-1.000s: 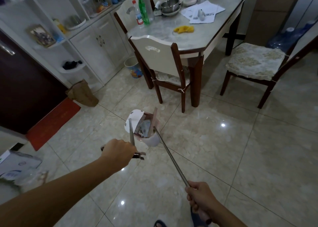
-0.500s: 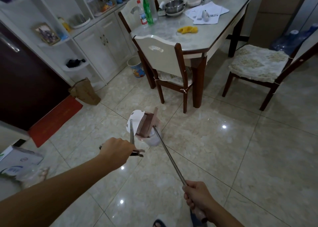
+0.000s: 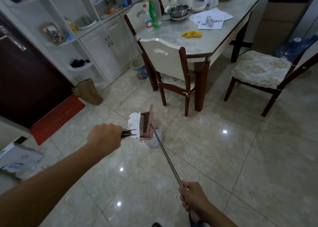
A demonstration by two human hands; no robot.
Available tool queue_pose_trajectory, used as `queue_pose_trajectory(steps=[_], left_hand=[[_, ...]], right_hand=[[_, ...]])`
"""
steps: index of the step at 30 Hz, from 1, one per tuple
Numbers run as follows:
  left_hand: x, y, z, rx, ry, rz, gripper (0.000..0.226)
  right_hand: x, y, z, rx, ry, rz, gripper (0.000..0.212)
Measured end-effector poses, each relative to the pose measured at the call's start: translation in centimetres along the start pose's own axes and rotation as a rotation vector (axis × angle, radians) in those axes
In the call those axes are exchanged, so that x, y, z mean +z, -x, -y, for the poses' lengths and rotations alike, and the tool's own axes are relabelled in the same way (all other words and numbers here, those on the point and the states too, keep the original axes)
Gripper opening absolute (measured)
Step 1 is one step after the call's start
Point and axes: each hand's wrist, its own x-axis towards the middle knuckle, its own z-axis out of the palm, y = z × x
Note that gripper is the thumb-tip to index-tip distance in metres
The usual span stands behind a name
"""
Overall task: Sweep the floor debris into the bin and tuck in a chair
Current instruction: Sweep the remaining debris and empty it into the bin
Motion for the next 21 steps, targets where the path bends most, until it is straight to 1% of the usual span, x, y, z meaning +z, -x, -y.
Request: queue_pose_trajectory(steps=[4, 7, 9, 12, 15, 16, 19, 21], left_hand=[[0.7, 0.8, 1.8, -0.110, 0.076, -0.035, 0.030], [1.3, 1.6, 3.2, -0.187, 0.142, -0.036, 0.030], [1.5, 2.0, 4.1, -0.232, 0.162, -0.036, 0.031], [1.6, 2.9, 4.7, -0.255, 0.160, -0.026, 0.030], [1.7, 3.9, 5.2, -0.282, 0.201, 0.004, 0.031], [1.7, 4.2, 5.5, -0.305, 0.219, 0.004, 0.031], [1.6, 5.3, 7.1, -0.404, 0.282, -0.005, 0.033], [1.6, 6.3, 8.2, -0.466, 0.345, -0.003, 0.033]], right_hand=[[-0.3, 0.3, 0.0, -0.007, 0.037, -0.036, 0.024], [-0.8, 0.4, 0.4, -0.004, 0.051, -0.060, 0.021], [-1.4, 0.6, 0.8, -0.024, 0.111, -0.062, 0.020], [-2.5, 1.1, 1.5, -0.048, 0.237, -0.082, 0.018], [-3.7, 1.8, 2.4, -0.056, 0.284, -0.089, 0.029], [-3.9, 2.1, 2.9, -0.063, 0.300, -0.087, 0.029], [-3.8, 3.2, 5.0, -0.077, 0.355, -0.019, 0.029], [-3.3, 4.0, 6.9, -0.065, 0.349, 0.035, 0.028]])
